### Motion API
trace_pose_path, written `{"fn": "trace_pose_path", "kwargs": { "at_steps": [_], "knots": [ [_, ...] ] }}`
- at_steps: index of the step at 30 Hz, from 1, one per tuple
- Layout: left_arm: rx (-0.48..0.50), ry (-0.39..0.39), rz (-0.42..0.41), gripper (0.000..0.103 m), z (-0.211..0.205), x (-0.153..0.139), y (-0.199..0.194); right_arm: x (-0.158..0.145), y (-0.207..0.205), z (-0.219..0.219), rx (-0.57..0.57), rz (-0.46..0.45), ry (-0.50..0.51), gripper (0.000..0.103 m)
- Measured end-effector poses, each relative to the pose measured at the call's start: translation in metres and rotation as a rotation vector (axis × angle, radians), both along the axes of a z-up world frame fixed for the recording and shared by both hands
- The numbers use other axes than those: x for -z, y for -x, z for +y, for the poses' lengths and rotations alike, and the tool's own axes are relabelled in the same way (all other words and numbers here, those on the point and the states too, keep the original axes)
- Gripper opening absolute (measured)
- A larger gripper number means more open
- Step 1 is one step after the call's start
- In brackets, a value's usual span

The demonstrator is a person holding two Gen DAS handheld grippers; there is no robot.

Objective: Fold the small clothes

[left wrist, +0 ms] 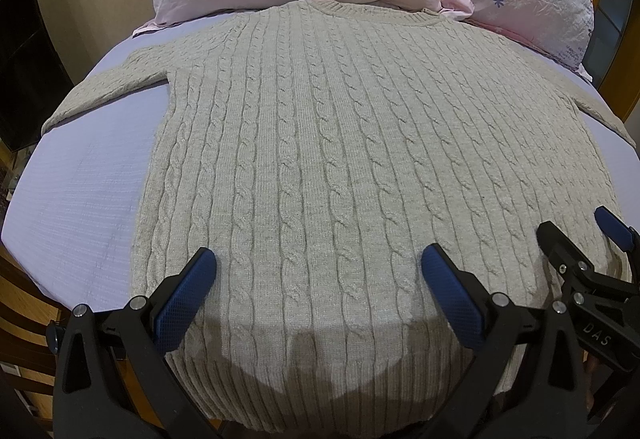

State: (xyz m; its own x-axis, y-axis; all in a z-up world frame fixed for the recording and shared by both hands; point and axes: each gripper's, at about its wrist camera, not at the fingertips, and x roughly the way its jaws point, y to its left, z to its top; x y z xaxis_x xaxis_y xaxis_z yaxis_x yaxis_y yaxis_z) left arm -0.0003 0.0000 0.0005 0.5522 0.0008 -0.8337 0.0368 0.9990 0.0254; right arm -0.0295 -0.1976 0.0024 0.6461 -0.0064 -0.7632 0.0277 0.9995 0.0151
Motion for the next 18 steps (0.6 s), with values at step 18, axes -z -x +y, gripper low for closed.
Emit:
{"fn": "trace_pose_path", "kwargs": {
  "at_steps": [18],
  "knots": [
    [0.000,0.000,-0.002,0.102,0.0000,-0.0001,0.0001,0.0000,0.0015,0.0007,0.000,-0.001,0.001,0.101]
  ]
}}
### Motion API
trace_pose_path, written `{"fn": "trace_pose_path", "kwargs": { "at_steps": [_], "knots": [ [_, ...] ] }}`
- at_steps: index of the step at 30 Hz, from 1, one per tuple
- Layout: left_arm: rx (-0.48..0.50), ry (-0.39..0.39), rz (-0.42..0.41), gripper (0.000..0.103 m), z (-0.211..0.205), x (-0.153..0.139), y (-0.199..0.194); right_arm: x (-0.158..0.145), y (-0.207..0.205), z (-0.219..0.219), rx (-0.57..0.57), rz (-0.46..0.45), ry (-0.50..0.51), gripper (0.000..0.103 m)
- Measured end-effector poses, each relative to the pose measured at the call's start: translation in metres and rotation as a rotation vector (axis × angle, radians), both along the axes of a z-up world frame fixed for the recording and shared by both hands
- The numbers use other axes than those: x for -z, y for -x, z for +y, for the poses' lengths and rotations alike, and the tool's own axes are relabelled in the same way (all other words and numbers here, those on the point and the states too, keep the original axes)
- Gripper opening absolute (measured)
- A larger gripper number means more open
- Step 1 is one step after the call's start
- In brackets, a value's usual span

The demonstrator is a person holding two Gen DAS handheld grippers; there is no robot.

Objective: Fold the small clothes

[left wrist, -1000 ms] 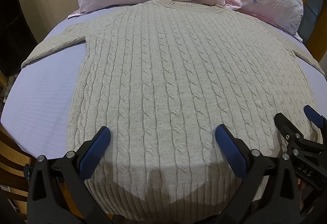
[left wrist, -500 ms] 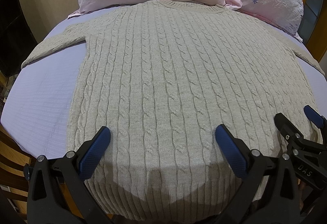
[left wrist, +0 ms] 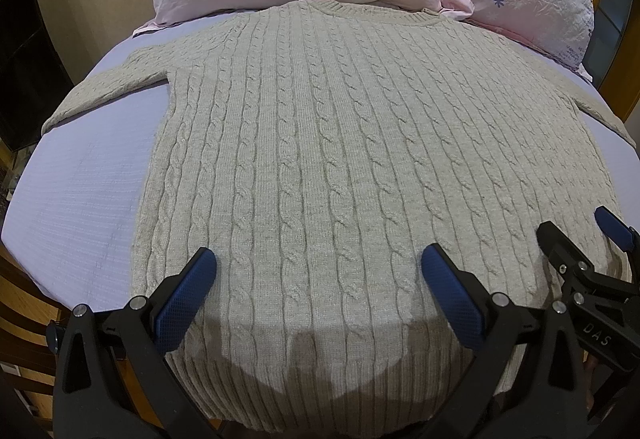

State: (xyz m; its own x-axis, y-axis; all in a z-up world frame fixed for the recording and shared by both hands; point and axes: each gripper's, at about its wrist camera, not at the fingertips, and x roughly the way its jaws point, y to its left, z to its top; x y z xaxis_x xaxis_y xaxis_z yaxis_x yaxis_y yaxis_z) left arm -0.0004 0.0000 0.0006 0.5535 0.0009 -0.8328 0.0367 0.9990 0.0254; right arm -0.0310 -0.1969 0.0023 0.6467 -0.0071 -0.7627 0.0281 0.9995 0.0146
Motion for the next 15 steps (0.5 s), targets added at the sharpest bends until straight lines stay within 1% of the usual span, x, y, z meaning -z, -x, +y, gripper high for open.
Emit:
{"fn": "trace_pose_path", "kwargs": {
  "at_steps": [5,8,9,10,11,12,13,14,15],
  "knots": [
    [0.001,-0.001,-0.008,0.102,0.000,0.000,0.001,0.001,-0.003,0.000,-0.010,0.002,0.005,0.101],
    [0.008,-0.002,-0.050,0.102,0.000,0.001,0.004,-0.001,-0.008,-0.005,-0.066,0.005,-0.001,0.101],
    [0.017,-0.003,-0.074,0.102,-0.001,0.002,0.010,-0.005,-0.010,-0.016,-0.086,0.003,-0.039,0.101],
    [0.025,-0.002,-0.087,0.102,0.000,0.002,0.013,-0.011,-0.012,-0.032,-0.077,-0.017,-0.093,0.101],
    [0.026,-0.001,-0.083,0.102,0.000,0.000,0.017,-0.018,-0.013,-0.045,-0.061,-0.040,-0.131,0.101],
    [0.039,0.003,-0.091,0.102,0.001,-0.001,0.017,-0.030,-0.015,-0.075,-0.006,-0.092,-0.196,0.101],
    [0.047,0.010,-0.099,0.102,0.003,-0.003,0.017,-0.040,-0.018,-0.106,0.063,-0.133,-0.242,0.101],
    [0.050,0.013,-0.106,0.102,0.005,-0.003,0.016,-0.046,-0.021,-0.129,0.122,-0.152,-0.269,0.101],
    [0.056,0.020,-0.128,0.102,0.008,-0.006,0.015,-0.053,-0.028,-0.169,0.224,-0.170,-0.318,0.101]
  ]
}}
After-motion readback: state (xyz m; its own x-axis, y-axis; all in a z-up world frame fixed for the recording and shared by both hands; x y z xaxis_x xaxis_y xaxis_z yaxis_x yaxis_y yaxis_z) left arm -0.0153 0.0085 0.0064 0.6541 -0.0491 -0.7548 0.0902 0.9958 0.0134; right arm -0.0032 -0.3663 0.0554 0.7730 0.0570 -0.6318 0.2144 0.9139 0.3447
